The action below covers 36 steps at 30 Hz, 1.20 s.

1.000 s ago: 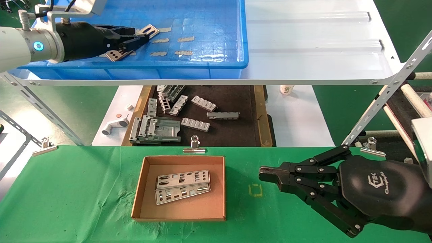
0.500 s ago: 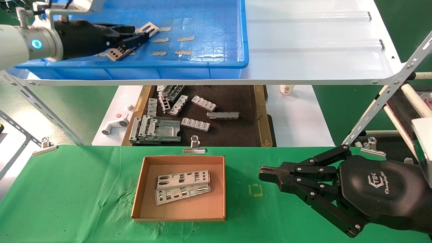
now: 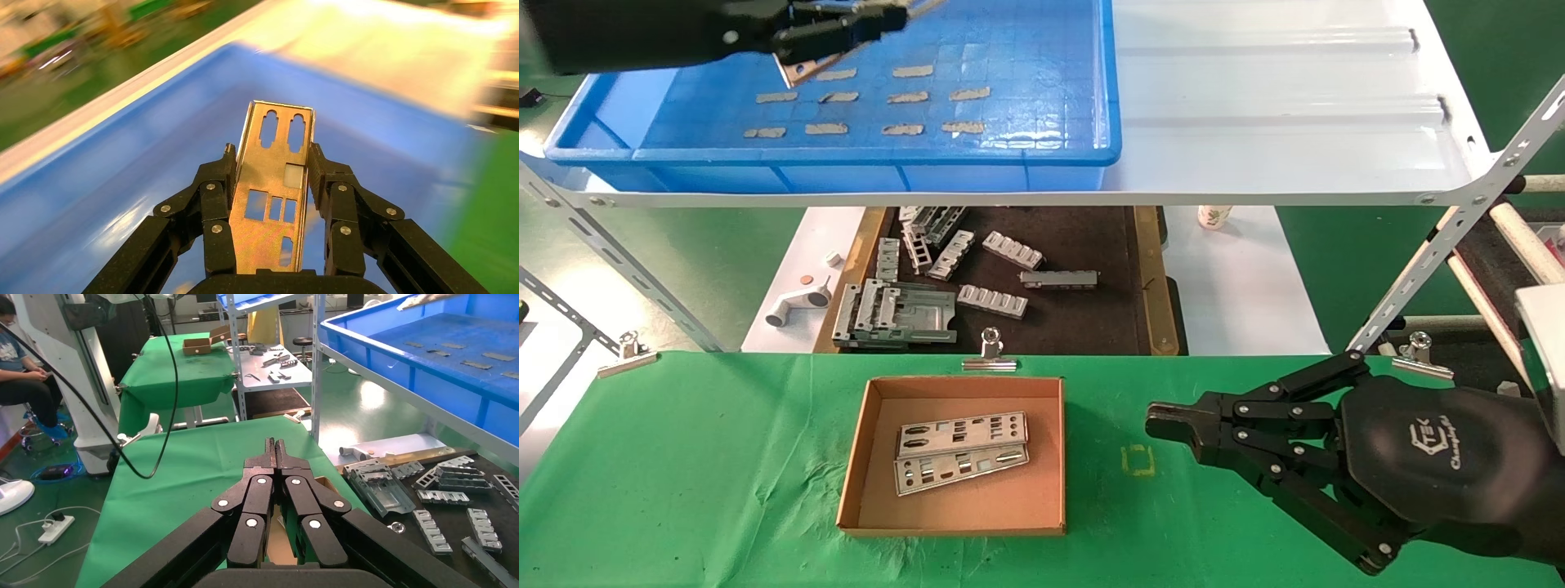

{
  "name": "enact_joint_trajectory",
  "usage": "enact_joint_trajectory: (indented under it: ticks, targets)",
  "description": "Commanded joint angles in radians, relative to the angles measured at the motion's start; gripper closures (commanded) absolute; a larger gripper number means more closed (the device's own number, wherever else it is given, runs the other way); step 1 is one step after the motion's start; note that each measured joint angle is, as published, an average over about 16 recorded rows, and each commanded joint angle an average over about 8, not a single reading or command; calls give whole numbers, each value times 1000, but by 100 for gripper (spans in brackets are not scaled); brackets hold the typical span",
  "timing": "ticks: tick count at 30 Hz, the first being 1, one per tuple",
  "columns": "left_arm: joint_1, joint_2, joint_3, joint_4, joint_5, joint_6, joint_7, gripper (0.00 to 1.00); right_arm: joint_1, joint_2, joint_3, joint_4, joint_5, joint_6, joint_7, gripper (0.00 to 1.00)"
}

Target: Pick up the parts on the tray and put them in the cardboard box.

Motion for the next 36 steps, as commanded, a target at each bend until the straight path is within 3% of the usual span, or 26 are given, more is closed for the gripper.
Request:
enact_joint_trajectory:
  ticks: [1, 4, 9, 19, 24, 36]
  targets:
    - [-10, -24, -5, -20, -10, 125, 34, 100, 0, 0, 0, 0, 0, 0, 0, 100]
    - [5, -41, 7, -62, -21, 214, 78, 100, 0, 0, 0, 0, 0, 0, 0, 100]
    - [76, -70, 70, -206, -62, 239, 116, 100, 0, 0, 0, 0, 0, 0, 0, 100]
    - [274, -151, 301, -545, -208, 220, 66, 100, 0, 0, 0, 0, 0, 0, 0, 100]
    - [333, -128, 366, -530, -183, 168, 76, 100, 0, 0, 0, 0, 0, 0, 0, 100]
    - [422, -3, 423, -326, -102, 32, 100, 100, 0, 0, 0, 0, 0, 0, 0, 100]
